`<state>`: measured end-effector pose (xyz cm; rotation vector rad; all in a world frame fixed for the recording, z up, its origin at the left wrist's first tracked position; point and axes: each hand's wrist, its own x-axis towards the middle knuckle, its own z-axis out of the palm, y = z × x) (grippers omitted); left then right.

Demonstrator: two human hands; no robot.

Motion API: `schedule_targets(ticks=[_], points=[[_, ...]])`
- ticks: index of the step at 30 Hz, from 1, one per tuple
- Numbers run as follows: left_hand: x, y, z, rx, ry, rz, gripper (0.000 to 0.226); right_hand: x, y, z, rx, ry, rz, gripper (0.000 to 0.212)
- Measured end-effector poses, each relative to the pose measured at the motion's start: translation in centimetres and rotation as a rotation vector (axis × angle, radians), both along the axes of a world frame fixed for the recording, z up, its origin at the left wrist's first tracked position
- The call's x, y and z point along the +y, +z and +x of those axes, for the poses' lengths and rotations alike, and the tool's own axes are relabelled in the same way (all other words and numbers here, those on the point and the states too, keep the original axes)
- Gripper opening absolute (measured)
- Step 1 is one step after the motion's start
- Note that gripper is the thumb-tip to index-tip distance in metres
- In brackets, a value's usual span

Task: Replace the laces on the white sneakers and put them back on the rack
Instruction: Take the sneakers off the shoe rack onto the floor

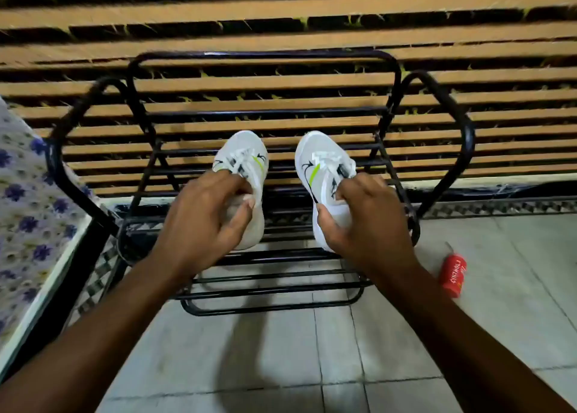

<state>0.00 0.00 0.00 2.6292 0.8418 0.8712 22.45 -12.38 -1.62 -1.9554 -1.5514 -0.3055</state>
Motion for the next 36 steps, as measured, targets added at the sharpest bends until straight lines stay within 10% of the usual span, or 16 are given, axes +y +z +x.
schedule_targets(ticks=[10,23,36], points=[[-1.1,-0.7,-1.2,0.085,-0.022,0.074,0.036,-2.8,0.3,-1.0,-0.28,0.017,-0.242,0.038],[-18.6,-2.9,-7.4,0.219,-0.154,0.418,0.047,-16.5,-0.6,-6.6,-0.129,0.283,-0.036,0.021],[-25.8,-8.1,-13.1,0.183,-0.176,0.321,0.048,-24.9,-5.5,-12.4,-0.023,0.36,-0.126,0.015]])
